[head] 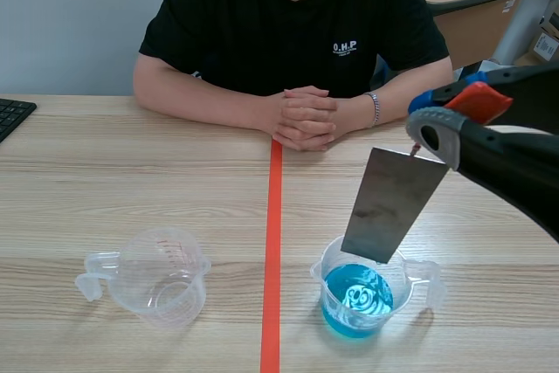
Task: Do the redox reaction experiment.
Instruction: 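Put the plate into the left beaker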
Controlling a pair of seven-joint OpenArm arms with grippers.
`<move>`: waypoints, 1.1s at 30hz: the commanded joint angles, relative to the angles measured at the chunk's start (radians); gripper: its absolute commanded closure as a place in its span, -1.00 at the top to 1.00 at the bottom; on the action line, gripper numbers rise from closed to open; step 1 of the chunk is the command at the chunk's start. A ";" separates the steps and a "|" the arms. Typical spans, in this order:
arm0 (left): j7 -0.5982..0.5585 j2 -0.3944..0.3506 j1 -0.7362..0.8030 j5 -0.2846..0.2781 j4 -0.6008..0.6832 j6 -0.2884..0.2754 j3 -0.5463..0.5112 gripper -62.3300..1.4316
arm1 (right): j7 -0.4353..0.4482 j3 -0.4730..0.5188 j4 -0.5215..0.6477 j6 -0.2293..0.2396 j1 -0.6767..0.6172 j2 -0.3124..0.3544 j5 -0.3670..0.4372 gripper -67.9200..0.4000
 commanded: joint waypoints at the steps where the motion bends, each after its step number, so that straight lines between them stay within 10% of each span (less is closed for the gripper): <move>1: -0.014 0.011 0.011 -0.005 0.012 0.009 -0.005 -0.80 | 0.012 0.008 0.007 0.006 0.007 0.027 0.030 -0.94; 14: -0.021 0.020 0.008 -0.006 0.012 0.043 -0.004 -0.78 | -0.010 -0.037 0.007 0.006 0.126 0.036 0.047 -0.94; 33: -0.021 -0.010 -0.003 -0.025 0.008 0.042 -0.002 0.46 | -0.235 -0.402 0.006 -0.014 0.533 0.024 0.098 -0.94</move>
